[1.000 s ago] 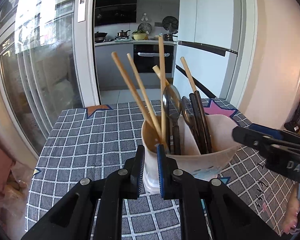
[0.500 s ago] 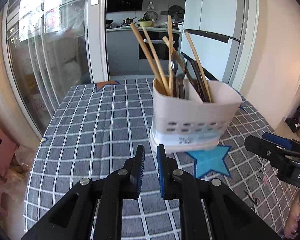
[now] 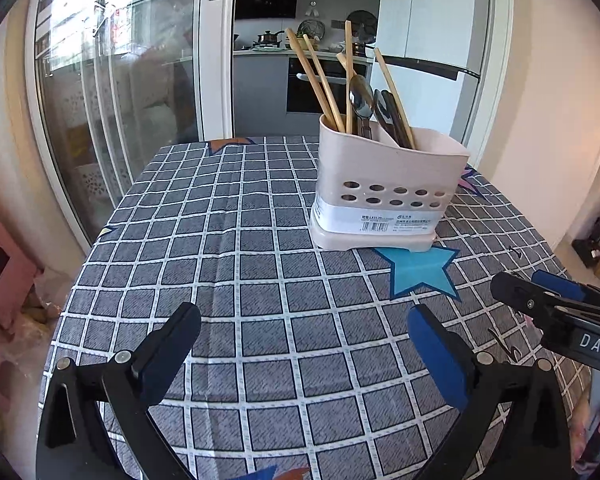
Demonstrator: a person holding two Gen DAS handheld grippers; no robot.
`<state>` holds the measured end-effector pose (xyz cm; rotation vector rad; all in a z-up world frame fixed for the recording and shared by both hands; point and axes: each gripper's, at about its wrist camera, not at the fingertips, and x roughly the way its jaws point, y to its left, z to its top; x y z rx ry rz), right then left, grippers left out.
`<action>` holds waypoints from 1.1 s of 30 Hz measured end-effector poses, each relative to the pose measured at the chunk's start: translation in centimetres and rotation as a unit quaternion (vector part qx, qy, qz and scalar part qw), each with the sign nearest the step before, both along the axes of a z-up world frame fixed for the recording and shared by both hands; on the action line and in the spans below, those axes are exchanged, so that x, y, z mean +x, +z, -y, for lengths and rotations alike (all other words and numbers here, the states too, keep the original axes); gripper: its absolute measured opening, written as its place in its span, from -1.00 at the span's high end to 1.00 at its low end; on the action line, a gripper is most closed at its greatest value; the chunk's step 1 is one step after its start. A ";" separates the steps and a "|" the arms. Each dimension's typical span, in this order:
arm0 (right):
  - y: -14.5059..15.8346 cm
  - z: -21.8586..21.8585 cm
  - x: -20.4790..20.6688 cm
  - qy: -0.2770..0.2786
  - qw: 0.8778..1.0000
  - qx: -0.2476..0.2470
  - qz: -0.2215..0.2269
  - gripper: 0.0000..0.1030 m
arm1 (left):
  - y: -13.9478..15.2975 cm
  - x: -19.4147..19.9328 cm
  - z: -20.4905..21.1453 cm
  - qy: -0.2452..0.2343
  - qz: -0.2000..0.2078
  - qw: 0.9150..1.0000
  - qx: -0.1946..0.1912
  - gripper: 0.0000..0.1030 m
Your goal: Organize utensils
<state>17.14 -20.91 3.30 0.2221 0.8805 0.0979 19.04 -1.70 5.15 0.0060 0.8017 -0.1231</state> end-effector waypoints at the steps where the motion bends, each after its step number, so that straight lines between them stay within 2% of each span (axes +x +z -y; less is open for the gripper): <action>1: -0.1 0.0 -0.3 -0.003 1.000 -0.004 0.002 -0.63 | -0.1 -0.4 0.1 0.001 0.004 1.000 0.000 -1.00; 4: -0.2 0.2 -1.2 -0.012 1.000 -0.015 0.015 -0.65 | -0.1 -1.1 0.3 0.004 0.015 1.000 0.002 -1.00; 8: 0.1 0.5 -2.6 -0.032 0.997 -0.025 0.058 -0.71 | 0.0 -2.3 0.9 -0.001 0.030 1.000 0.004 -1.00; 9: 0.3 0.4 -2.9 -0.036 0.997 -0.029 0.066 -0.89 | 0.0 -2.4 1.0 -0.001 0.033 0.999 0.005 -1.00; 10: 0.4 0.4 -3.4 -0.042 0.995 -0.034 0.081 -0.99 | 0.0 -2.6 1.2 -0.002 0.037 0.999 0.005 -1.00; 13: 0.6 0.3 -4.3 -0.050 0.992 -0.044 0.110 -1.00 | -0.1 -3.2 1.2 0.004 0.042 0.999 0.005 -1.00; 22: 0.5 0.4 -5.8 -0.065 0.988 -0.067 0.123 -1.00 | -0.5 -4.3 0.8 0.025 0.052 0.998 0.006 -1.00; 33: 0.9 0.4 -6.7 -0.064 0.984 -0.082 0.148 -1.00 | -0.3 -4.8 1.0 0.024 0.060 0.998 0.011 -1.00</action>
